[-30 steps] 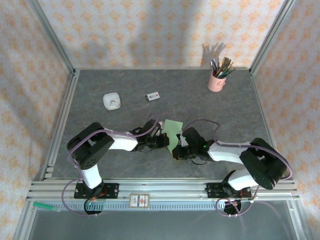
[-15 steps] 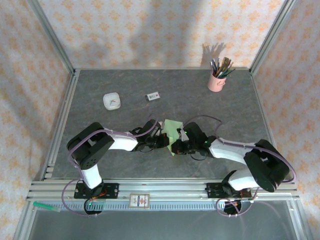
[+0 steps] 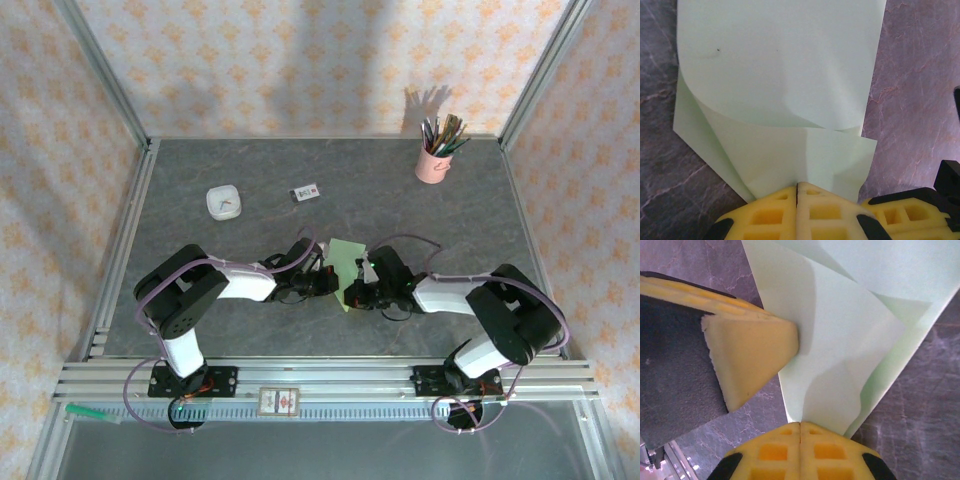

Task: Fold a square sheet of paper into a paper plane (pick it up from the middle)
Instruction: Third fold the triangle at the center of the table.

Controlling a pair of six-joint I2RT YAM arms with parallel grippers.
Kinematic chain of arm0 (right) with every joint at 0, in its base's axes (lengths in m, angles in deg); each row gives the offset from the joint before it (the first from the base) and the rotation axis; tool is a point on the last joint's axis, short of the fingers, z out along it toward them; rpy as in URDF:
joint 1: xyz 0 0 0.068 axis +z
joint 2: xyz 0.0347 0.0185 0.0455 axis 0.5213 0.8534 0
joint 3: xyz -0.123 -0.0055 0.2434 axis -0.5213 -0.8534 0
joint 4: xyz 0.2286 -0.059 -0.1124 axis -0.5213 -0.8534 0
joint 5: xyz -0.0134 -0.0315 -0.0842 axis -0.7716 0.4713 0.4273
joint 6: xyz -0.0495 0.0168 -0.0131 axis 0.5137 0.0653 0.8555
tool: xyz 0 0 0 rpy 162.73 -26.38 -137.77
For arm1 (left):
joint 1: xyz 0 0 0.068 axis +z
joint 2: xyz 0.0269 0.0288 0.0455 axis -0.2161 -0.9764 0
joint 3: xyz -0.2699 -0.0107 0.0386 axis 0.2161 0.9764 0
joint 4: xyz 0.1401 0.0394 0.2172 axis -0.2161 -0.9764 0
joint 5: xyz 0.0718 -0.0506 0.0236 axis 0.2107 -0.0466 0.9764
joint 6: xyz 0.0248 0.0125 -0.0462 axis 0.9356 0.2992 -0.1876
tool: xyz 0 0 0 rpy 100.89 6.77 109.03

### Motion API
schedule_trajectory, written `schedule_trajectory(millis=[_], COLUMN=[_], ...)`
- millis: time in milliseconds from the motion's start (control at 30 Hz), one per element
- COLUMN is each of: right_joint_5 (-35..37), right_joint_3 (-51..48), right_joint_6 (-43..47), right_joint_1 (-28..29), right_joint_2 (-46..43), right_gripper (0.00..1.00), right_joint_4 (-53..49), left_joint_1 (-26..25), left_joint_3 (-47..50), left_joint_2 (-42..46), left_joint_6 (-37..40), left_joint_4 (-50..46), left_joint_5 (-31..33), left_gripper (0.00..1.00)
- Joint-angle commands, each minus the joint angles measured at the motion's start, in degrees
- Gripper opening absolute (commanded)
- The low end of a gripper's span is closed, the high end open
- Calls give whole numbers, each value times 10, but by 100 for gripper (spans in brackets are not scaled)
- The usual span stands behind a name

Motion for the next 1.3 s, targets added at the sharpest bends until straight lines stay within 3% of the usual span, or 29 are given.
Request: schedule_trajectory(millis=[0,600,1267], right_joint_5=[25,61,77], right_joint_3=[-34,-42,-45], right_joint_6=[-7,4,12], right_joint_1=[-1,-1,-1], right_joint_2=[6,33,13], right_gripper=[1,0,0], right_joint_4=[-43,-111,-134], left_joint_1=[6,58,141], left_joint_3=[3,-15,-82], left_joint_2=[-20,-28,-57], left_joint_6=[0,1,57], left_joint_4=[-57,-28,-65], left_joint_5=[21,-45,-51], left_gripper=[5,9,11])
